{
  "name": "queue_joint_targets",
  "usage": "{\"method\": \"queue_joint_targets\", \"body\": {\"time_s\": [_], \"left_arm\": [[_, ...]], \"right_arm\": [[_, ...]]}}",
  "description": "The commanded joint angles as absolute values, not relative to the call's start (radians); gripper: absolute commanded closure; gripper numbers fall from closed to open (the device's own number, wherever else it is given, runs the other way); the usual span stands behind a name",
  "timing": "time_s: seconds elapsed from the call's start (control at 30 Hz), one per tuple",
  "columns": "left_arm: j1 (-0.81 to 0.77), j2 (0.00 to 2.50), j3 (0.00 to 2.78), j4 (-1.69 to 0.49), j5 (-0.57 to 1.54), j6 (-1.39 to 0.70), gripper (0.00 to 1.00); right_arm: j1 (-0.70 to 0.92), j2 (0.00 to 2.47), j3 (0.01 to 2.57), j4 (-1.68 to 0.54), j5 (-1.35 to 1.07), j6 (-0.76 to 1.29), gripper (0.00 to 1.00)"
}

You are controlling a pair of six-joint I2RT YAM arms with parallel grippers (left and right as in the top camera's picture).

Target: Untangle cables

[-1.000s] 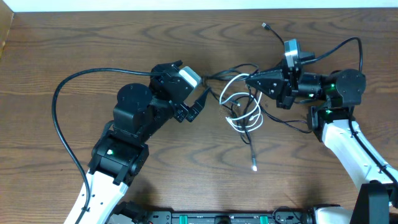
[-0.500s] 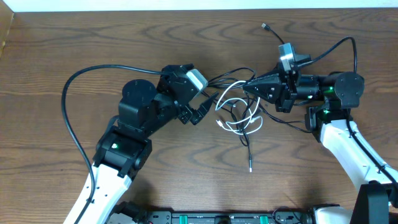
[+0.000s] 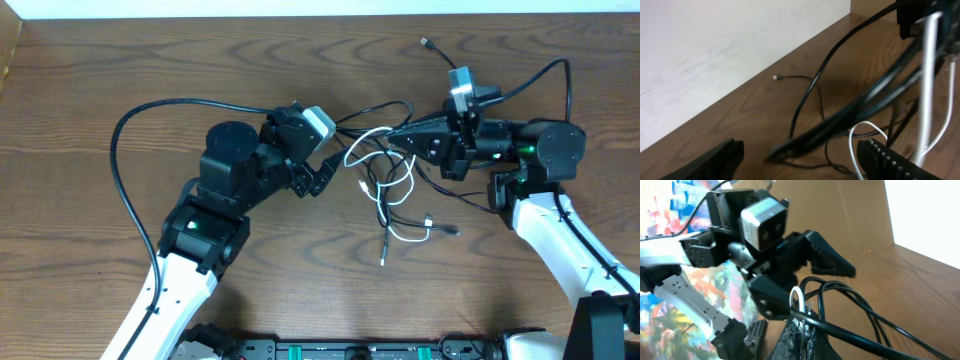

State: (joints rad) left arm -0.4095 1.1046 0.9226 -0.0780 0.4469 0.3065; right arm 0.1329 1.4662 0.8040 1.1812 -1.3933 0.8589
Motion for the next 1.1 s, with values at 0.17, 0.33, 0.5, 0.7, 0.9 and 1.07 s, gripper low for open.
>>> {"method": "queue_joint_targets", "body": {"time_s": [0.17, 0.33, 0.5, 0.7, 0.9, 1.07], "left_arm": [[-0.409, 1.111, 0.952, -0.063, 0.459, 0.291, 0.25], [-0.409, 1.111, 0.952, -0.049, 0.337, 0.291, 0.36], [-0.409, 1.111, 0.952, -0.012, 0.292, 0.294, 0.92], [-0.409, 1.111, 0.952, 0.024, 0.306, 0.294, 0.92], [-0.409, 1.111, 0.952, 0.029, 0.306, 0.294, 0.92], [-0.409, 1.111, 0.952, 0.036, 0.305, 0.294, 0.92]], "right_arm": [[0.165, 1.472, 0.802, 1.197, -1.379, 0.898, 0.99], [0.167, 1.472, 0.802, 1.197, -1.428, 0.928, 0.99], [0.167, 1.472, 0.802, 1.197, -1.428, 0.950, 0.99], [0.167, 1.472, 0.802, 1.196, -1.428, 0.950, 0.99], [0.165, 1.472, 0.802, 1.196, -1.428, 0.949, 0.89], [0.163, 1.472, 0.802, 1.193, -1.423, 0.949, 0.86]]}}
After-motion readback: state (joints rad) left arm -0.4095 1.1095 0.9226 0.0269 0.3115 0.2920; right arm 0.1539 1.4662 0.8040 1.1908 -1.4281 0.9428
